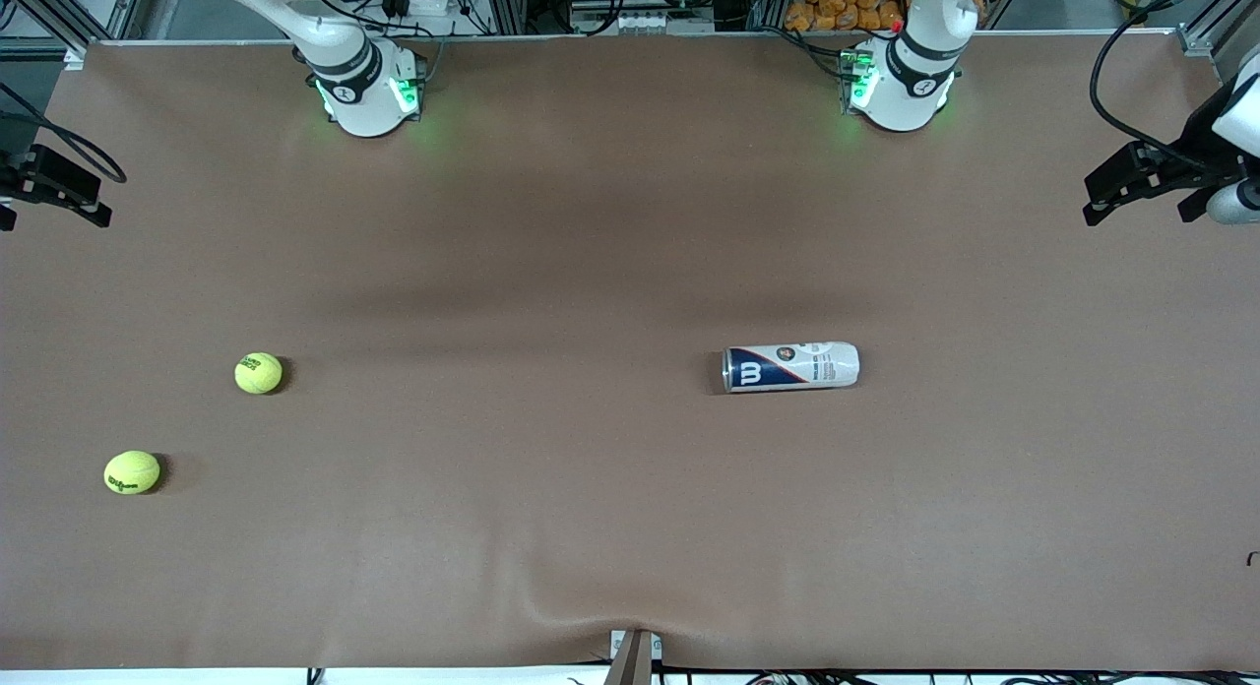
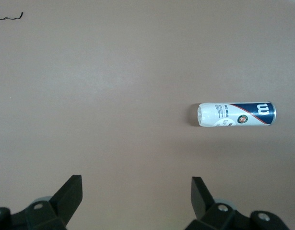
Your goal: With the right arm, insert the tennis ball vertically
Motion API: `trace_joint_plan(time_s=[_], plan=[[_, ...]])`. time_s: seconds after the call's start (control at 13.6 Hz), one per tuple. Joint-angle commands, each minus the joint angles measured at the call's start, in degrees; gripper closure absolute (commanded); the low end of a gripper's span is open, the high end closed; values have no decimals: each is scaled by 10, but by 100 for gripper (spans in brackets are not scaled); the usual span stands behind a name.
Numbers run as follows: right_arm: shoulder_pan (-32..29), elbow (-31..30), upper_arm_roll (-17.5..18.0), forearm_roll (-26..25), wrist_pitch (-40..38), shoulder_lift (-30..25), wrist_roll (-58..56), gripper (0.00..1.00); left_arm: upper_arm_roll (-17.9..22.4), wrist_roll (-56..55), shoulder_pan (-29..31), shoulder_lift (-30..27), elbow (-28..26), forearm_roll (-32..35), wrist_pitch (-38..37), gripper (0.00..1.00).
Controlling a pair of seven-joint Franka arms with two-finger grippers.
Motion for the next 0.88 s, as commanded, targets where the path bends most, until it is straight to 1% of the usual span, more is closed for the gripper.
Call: trace_joint_plan(time_s=[0.0,0.29,0.66,0.81], plan=[[-3,-10,3,1,0,-12,8,0,3,1,-5,12,21,-11,-15,0],[-3,-10,3,1,0,-12,8,0,1,6,-5,12,26,-11,-15,0],[-3,-10,3,1,-4,-12,8,0,-1,9,-6,13,20,-11,-15,0],[-3,-10,3,1,-4,-12,8,0,-7,10,-9,17,19,-11,-15,0]])
